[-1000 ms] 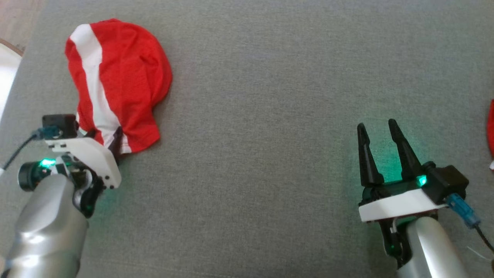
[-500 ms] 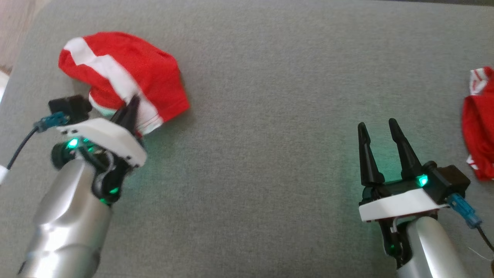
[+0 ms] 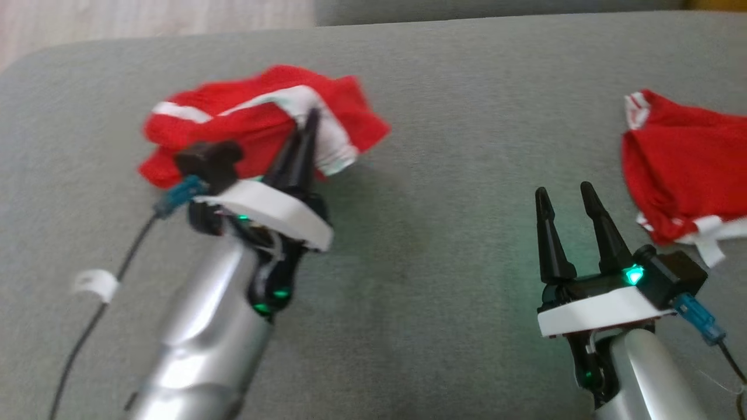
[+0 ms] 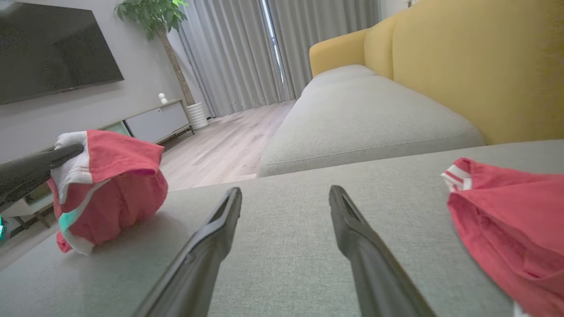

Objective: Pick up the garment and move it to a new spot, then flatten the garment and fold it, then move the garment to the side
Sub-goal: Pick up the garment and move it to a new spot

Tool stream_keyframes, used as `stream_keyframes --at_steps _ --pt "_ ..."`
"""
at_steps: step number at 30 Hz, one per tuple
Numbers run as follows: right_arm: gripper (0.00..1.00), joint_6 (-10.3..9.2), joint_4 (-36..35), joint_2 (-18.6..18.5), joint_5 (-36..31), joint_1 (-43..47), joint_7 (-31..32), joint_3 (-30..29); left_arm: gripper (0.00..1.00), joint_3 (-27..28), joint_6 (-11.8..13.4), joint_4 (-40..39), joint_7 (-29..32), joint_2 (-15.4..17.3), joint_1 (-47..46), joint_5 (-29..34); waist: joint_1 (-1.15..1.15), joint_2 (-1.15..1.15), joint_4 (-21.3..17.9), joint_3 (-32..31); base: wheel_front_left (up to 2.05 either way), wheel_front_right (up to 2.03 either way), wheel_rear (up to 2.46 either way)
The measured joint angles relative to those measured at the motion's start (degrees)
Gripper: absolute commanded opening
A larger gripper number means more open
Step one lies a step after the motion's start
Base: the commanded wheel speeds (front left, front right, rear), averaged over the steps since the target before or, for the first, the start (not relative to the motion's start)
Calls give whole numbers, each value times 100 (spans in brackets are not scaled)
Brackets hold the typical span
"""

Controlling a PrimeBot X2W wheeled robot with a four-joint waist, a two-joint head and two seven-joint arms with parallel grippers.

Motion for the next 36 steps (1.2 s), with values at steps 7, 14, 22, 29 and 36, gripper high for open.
stream_keyframes --at_steps 7,14,22,29,36 --pt "100 0 0 0 102 -4 0 80 0 -510 407 -110 -509 -231 -276 69 0 0 -428 11 0 0 0" --pt "100 0 1 0 158 -3 0 100 0 -1675 970 -346 -1059 -234 -370 -704 0 0 -698 14 0 0 0" --pt "100 0 -2 0 199 -3 0 33 100 -2359 1210 -137 -1355 -233 -650 -878 1 0 -590 18 0 0 0" --pt "100 0 -5 0 190 2 0 -73 100 -1950 1171 82 -1458 35 -671 -567 1 0 -294 -66 0 0 0" --pt "100 0 -8 0 138 38 0 -142 100 -878 1090 -454 -1483 1036 438 404 0 0 68 -267 0 0 0"
